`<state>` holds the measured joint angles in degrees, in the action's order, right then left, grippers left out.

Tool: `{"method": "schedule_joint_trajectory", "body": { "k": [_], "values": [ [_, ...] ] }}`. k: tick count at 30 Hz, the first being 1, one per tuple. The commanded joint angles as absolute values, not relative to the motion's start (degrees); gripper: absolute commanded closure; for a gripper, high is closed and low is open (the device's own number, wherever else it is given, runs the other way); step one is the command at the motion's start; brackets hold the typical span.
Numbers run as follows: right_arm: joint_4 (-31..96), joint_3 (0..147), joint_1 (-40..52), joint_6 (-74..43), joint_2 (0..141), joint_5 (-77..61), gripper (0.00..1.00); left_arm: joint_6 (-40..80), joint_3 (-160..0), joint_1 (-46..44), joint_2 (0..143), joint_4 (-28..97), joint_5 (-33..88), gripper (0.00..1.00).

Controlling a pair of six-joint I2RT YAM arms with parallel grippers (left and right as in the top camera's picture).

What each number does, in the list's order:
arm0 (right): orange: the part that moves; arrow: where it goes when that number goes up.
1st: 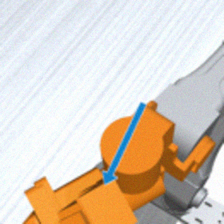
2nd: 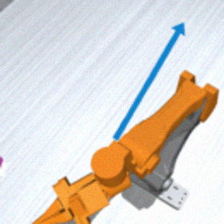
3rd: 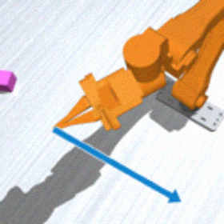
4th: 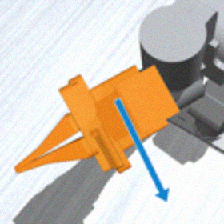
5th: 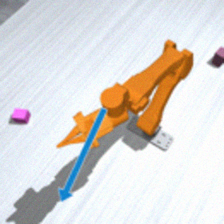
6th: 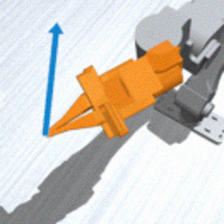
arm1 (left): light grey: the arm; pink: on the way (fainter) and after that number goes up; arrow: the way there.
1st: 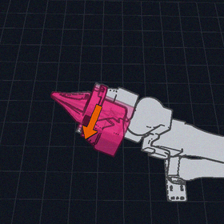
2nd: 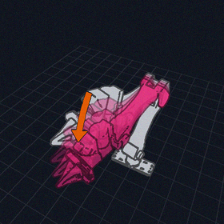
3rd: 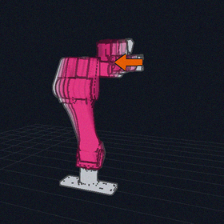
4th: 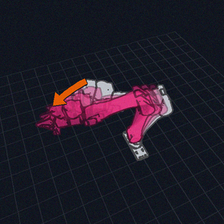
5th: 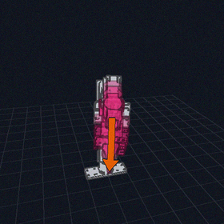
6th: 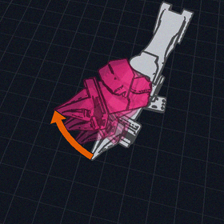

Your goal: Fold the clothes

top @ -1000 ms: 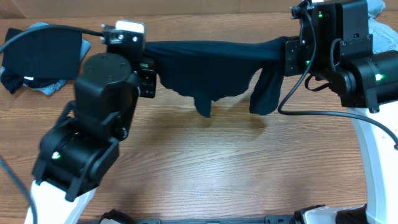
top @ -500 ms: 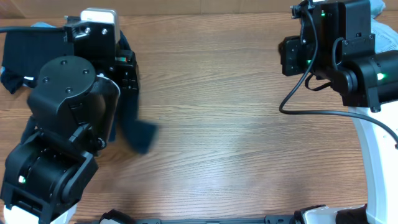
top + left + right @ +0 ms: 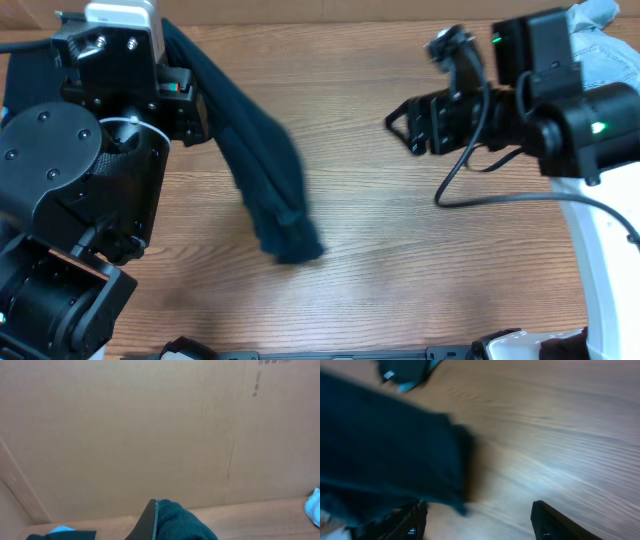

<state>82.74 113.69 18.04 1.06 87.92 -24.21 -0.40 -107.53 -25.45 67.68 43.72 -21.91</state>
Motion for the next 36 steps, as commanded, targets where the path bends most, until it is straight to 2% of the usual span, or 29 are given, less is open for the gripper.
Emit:
{"method": "schedule_joint_trajectory", "body": {
  "k": [1,11,15,23,31,36],
  "values": [
    [83.5,115.1,23.6,5.0,86.8,-29.5,0.27,-2.3,-108.9,-25.1,69.1,42.0,-22.8,0.96],
    [83.2,115.1,38.2,6.5,86.8,-28.9,0.28,-4.8,-108.9,-25.1,70.2,36.4,-26.5,0.96],
    [80.7,114.2,41.9,5.9,86.8,-28.2,0.31,-4.6,-108.9,-25.2,70.4,36.1,-26.5,0.96],
    [71.2,109.0,44.0,-2.8,88.4,-24.4,0.4,-3.8,-109.0,-26.5,70.4,34.5,-30.3,0.96],
    [60.7,105.3,44.6,-8.5,89.8,-24.0,0.39,-4.1,-109.0,-26.8,71.0,30.3,-36.5,0.96],
    [54.4,102.5,46.8,-12.3,89.8,-18.4,0.39,-4.3,-109.0,-27.4,72.6,27.3,-39.7,0.96]
  ]
}}
